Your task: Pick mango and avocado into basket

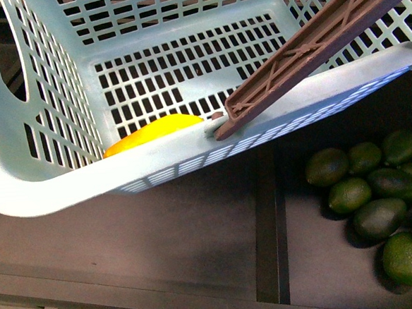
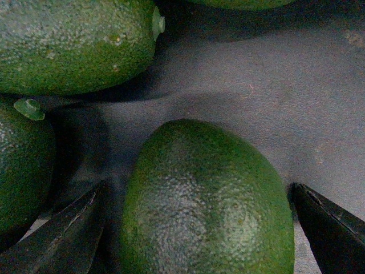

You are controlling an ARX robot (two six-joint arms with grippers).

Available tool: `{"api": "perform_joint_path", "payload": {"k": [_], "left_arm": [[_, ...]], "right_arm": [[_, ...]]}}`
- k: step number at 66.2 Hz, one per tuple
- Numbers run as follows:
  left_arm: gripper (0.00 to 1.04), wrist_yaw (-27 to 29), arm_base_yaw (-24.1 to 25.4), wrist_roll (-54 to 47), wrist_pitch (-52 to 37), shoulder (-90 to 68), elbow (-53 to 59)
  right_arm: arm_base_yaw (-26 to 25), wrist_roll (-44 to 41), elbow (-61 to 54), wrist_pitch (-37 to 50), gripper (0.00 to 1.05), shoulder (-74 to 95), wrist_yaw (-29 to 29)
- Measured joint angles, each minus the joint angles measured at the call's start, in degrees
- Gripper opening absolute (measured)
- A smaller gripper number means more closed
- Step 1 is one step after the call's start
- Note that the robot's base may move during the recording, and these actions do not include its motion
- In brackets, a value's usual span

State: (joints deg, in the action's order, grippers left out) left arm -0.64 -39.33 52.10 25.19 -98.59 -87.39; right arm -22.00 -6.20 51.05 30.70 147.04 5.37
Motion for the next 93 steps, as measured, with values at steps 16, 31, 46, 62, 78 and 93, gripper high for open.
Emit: {"api": "perform_joint_path", "payload": {"k": [16,31,46,62,78,93], "left_arm": [[0.13,-0.02,0.00,0.00,0.00,0.00,0.00],[0.13,-0.02,0.00,-0.02,0.00,0.00,0.00],[0.13,0.04,0.00,-0.02,0.00,0.00,-0.02],[0.13,0.02,0.00,0.00,0.00,0.00,0.00],[0.13,-0.02,0.00,0.00,0.00,0.00,0.00],[0.13,0.02,0.00,-0.02,0.00,0.00,-0.02]], "right_arm": [[0.04,0.44,-0.61,0.35,0.57,-0.04,0.24],[-0.72,0.79,-3.15,0.55,0.56,-1.79,2.56],[-4.66,0.74,-6.67,0.52,0.56,-9.01,5.53],[-10.67,0.28,-12.26,-0.02,0.56,-23.37,12.44],[-16.41,2.56,-19.23,0.11,0.56,-44.52,23.82],[-15.78,10.32,-21.73,2.29,0.56,-62.93,30.05]]}}
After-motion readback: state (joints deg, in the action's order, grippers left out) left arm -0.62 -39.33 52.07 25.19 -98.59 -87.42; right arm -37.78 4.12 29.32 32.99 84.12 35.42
